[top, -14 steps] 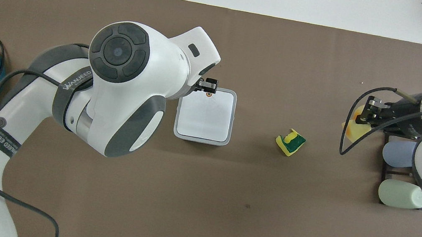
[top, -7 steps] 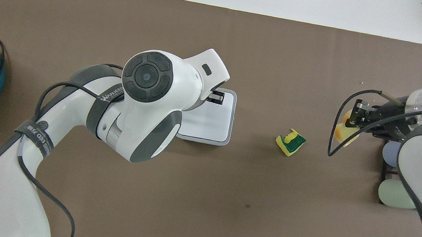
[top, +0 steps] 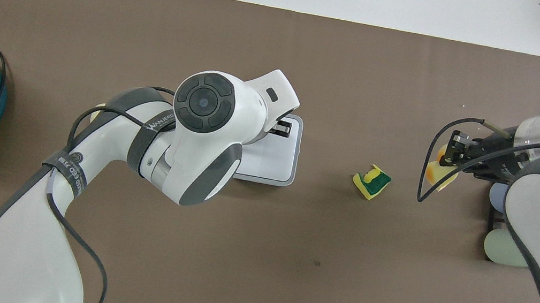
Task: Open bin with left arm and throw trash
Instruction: 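Lift the bin lid with the left gripper while the right gripper holds the block, then drop the block in the bin while the left gripper reaches the paper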
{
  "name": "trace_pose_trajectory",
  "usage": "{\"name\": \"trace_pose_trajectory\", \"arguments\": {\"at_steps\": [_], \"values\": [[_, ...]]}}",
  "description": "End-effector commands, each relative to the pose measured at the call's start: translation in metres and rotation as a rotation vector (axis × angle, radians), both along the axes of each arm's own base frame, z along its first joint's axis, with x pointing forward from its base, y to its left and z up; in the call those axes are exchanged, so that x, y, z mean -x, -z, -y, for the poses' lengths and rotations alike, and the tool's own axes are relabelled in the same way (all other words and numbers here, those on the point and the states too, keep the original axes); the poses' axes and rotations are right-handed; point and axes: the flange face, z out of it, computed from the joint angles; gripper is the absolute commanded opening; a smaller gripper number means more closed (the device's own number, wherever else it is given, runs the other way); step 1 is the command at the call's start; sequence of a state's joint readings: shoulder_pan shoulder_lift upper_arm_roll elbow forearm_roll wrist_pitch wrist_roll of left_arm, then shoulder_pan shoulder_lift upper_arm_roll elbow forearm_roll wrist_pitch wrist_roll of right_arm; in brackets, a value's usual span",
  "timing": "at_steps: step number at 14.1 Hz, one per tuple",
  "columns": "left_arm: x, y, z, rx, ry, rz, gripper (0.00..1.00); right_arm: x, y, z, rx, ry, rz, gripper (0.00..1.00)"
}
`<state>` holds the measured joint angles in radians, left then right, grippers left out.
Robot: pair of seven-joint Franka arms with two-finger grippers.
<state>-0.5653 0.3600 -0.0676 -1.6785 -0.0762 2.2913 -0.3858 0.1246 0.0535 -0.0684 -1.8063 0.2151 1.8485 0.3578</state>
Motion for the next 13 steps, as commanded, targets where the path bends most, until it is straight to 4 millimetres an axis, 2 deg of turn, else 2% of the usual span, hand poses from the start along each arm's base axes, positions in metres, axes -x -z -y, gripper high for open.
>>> {"name": "trace_pose_trajectory", "arguments": {"at_steps": [1, 3, 4, 7, 9, 10, 12, 13], "values": [[0.023, -0.034, -0.012, -0.05, 0.011, -0.067, 0.0, 0.007, -0.006, -0.018, -0.026, 0.046, 0.007, 0.0], [0.04, -0.065, -0.026, -0.085, 0.011, -0.117, 0.0, 0.004, -0.01, -0.033, -0.071, 0.104, 0.019, 0.0], [0.047, -0.072, -0.035, -0.117, 0.015, -0.156, 0.0, 0.001, -0.011, -0.037, -0.097, 0.137, 0.035, 0.0], [0.061, -0.094, -0.073, -0.193, -0.002, -0.259, 0.0, 0.0, -0.011, -0.087, -0.12, 0.203, 0.068, 0.0], [0.05, -0.097, -0.103, -0.244, -0.04, -0.246, 0.0, -0.004, 0.0, -0.129, -0.196, 0.342, 0.048, 0.0], [0.047, -0.092, -0.11, -0.245, -0.048, -0.232, 0.0, -0.008, 0.007, -0.141, -0.244, 0.399, 0.033, 0.0], [0.026, -0.081, -0.138, -0.206, -0.057, -0.166, 0.0, -0.013, 0.018, -0.163, -0.302, 0.453, 0.005, 0.0], [0.013, -0.078, -0.16, -0.192, -0.065, -0.137, 0.0, -0.015, 0.026, -0.18, -0.335, 0.496, -0.018, 0.0]]}}
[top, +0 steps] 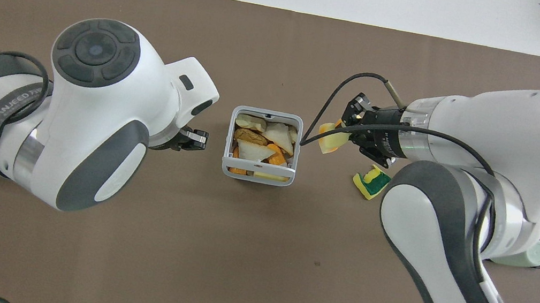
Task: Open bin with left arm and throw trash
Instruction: 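Drop the block in the bin while the left gripper reaches the paper, then grasp the paper ball with the left gripper while the right gripper reaches the sponge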
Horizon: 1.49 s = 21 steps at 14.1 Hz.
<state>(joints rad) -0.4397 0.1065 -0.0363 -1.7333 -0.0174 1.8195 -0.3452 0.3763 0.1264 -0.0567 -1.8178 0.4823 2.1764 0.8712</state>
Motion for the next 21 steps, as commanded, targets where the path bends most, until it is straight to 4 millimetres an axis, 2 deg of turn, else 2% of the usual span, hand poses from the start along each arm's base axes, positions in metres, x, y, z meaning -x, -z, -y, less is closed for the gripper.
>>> {"name": "trace_pose_trajectory", "arguments": {"at_steps": [1, 2, 4, 5, 6, 7, 8, 9, 10, 11, 12, 13, 14, 16, 17, 20, 21], "values": [[-0.023, 0.011, -0.059, 0.012, -0.005, 0.077, 0.0, -0.009, 0.018, -0.032, -0.092, 0.112, -0.034, 0.0], [-0.028, 0.015, -0.075, 0.015, 0.018, 0.091, 0.0, -0.012, 0.028, -0.04, -0.102, 0.132, -0.037, 0.0], [-0.041, 0.02, -0.107, 0.02, 0.028, 0.124, 0.06, -0.011, 0.049, -0.06, -0.131, 0.146, -0.069, 0.0], [-0.045, 0.022, -0.118, 0.022, 0.015, 0.138, 0.15, -0.008, 0.059, -0.073, -0.134, 0.151, -0.077, 0.0], [-0.05, 0.023, -0.131, 0.024, 0.001, 0.155, 0.29, -0.009, 0.067, -0.08, -0.133, 0.171, -0.077, 0.02], [-0.052, 0.026, -0.137, 0.026, 0.002, 0.169, 0.54, -0.007, 0.074, -0.089, -0.131, 0.18, -0.073, 0.07], [-0.053, 0.03, -0.146, 0.026, 0.0, 0.18, 0.9, -0.005, 0.079, -0.095, -0.127, 0.175, -0.073, 0.14], [-0.057, 0.03, -0.158, 0.026, -0.01, 0.195, 1.0, -0.005, 0.083, -0.095, -0.124, 0.177, -0.075, 0.25], [-0.058, 0.03, -0.161, 0.026, -0.012, 0.2, 1.0, -0.004, 0.084, -0.097, -0.122, 0.175, -0.076, 0.45], [-0.059, 0.031, -0.166, 0.026, -0.018, 0.202, 1.0, -0.001, 0.085, -0.102, -0.122, 0.169, -0.076, 0.6], [-0.06, 0.032, -0.167, 0.026, -0.011, 0.208, 1.0, -0.001, 0.085, -0.102, -0.12, 0.167, -0.077, 0.72], [-0.06, 0.036, -0.167, 0.026, 0.009, 0.214, 1.0, -0.002, 0.084, -0.102, -0.12, 0.165, -0.074, 0.9], [-0.062, 0.042, -0.173, 0.026, 0.015, 0.228, 1.0, -0.002, 0.081, -0.103, -0.123, 0.163, -0.072, 1.0], [-0.06, 0.058, -0.187, 0.023, 0.023, 0.252, 1.0, -0.003, 0.077, -0.102, -0.118, 0.157, -0.065, 1.0], [-0.062, 0.064, -0.2, 0.02, 0.03, 0.262, 1.0, -0.004, 0.074, -0.102, -0.119, 0.155, -0.061, 1.0], [-0.064, 0.077, -0.213, 0.013, 0.054, 0.263, 1.0, -0.004, 0.072, -0.104, -0.119, 0.149, -0.053, 1.0], [-0.066, 0.088, -0.213, 0.013, 0.055, 0.26, 1.0, -0.004, 0.07, -0.104, -0.117, 0.144, -0.046, 1.0]]}}
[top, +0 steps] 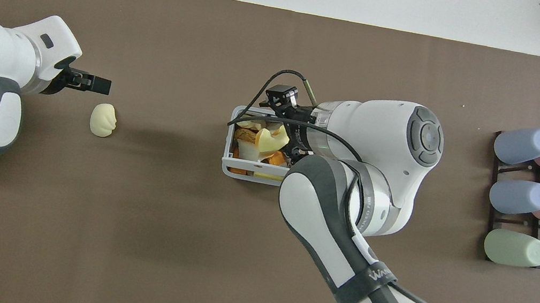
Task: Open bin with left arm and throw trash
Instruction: 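Grasp the paper ball with the left gripper while the right gripper reaches the sponge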
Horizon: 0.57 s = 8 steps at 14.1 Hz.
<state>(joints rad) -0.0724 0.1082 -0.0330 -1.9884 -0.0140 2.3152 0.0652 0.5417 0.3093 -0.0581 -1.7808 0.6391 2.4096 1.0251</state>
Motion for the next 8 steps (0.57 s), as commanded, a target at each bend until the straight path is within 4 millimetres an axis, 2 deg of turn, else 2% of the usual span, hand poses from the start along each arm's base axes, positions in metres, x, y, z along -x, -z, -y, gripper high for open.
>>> {"name": "trace_pose_trajectory", "arguments": {"at_steps": [1, 4, 5, 7, 8], "values": [[0.0, 0.019, -0.005, -0.013, 0.018, 0.015, 1.0, 0.0, -0.007, -0.003, 0.003, -0.007, 0.018, 1.0], [-0.011, 0.06, -0.008, -0.01, 0.012, 0.015, 1.0, 0.001, -0.013, -0.002, 0.037, -0.037, 0.04, 1.0], [-0.012, 0.065, -0.009, -0.01, 0.008, 0.013, 1.0, 0.003, -0.024, 0.001, 0.045, -0.048, 0.055, 1.0], [-0.014, 0.074, -0.011, -0.009, 0.005, 0.007, 1.0, 0.005, -0.044, 0.02, 0.129, -0.104, 0.074, 1.0], [-0.014, 0.083, -0.011, -0.008, 0.004, -0.007, 1.0, 0.002, -0.052, 0.037, 0.203, -0.148, 0.101, 1.0]]}}
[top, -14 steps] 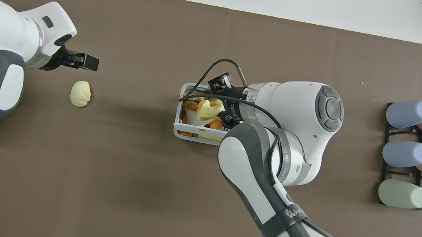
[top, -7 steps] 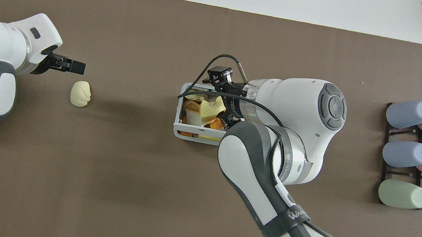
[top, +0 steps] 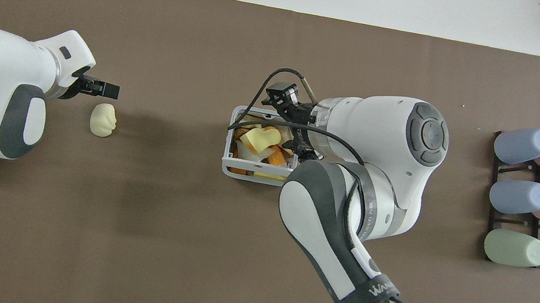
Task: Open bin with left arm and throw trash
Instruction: 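Grasp the paper ball with the left gripper while the right gripper reaches the sponge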
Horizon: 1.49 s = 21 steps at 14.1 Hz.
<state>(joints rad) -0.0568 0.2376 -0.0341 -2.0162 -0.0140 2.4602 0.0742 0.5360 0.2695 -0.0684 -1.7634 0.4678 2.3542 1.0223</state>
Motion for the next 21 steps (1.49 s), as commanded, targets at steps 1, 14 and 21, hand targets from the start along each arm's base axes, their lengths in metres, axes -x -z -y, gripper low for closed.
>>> {"name": "trace_pose_trajectory", "arguments": {"at_steps": [1, 14, 21], "values": [[0.002, 0.012, -0.004, -0.01, 0.011, -0.006, 1.0, -0.002, -0.023, 0.045, 0.147, -0.1, 0.05, 1.0], [0.025, -0.014, 0.009, 0.005, -0.067, -0.114, 0.0, 0.038, 0.134, 0.2, 0.42, -1.107, 0.271, 1.0], [-0.001, -0.124, 0.08, 0.189, -0.096, -0.154, 0.0, 0.049, 0.154, 0.205, 0.412, -1.118, 0.239, 0.0]]}}
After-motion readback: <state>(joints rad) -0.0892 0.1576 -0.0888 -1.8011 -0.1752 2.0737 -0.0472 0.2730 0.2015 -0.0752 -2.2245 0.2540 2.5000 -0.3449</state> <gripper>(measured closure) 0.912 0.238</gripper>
